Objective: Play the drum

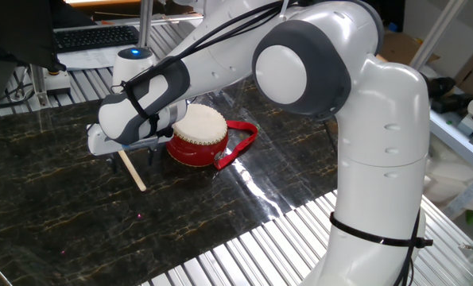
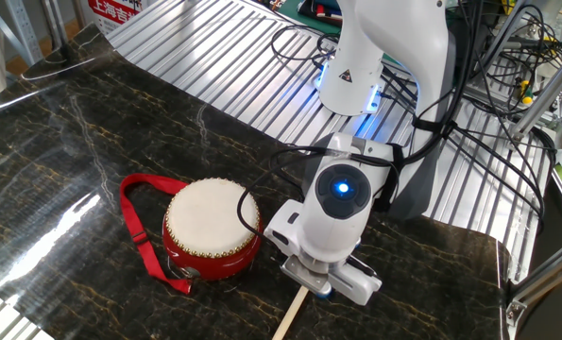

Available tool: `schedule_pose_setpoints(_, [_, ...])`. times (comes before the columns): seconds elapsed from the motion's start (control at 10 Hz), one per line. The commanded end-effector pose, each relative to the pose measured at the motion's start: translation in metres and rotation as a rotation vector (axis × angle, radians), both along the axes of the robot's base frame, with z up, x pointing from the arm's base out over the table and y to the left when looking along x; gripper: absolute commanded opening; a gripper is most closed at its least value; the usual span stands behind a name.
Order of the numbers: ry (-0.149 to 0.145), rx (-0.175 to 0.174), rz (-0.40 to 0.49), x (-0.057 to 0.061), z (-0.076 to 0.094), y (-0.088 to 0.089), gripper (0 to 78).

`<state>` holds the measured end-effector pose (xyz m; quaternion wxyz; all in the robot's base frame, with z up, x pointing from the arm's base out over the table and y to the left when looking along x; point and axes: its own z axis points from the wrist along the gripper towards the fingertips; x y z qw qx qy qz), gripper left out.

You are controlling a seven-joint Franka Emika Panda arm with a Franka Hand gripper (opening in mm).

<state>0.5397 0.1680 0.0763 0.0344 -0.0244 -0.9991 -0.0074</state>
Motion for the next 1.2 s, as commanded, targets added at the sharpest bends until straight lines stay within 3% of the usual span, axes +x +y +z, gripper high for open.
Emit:
schedule_pose_setpoints(0.1, [-0.003, 0.003, 0.014, 0.0005, -0.0109, 0.0007, 77.4])
schedule_pose_setpoints(1.2, [-0.010, -0.004, 0.004, 0.0011, -0.0100, 0.0006, 77.4])
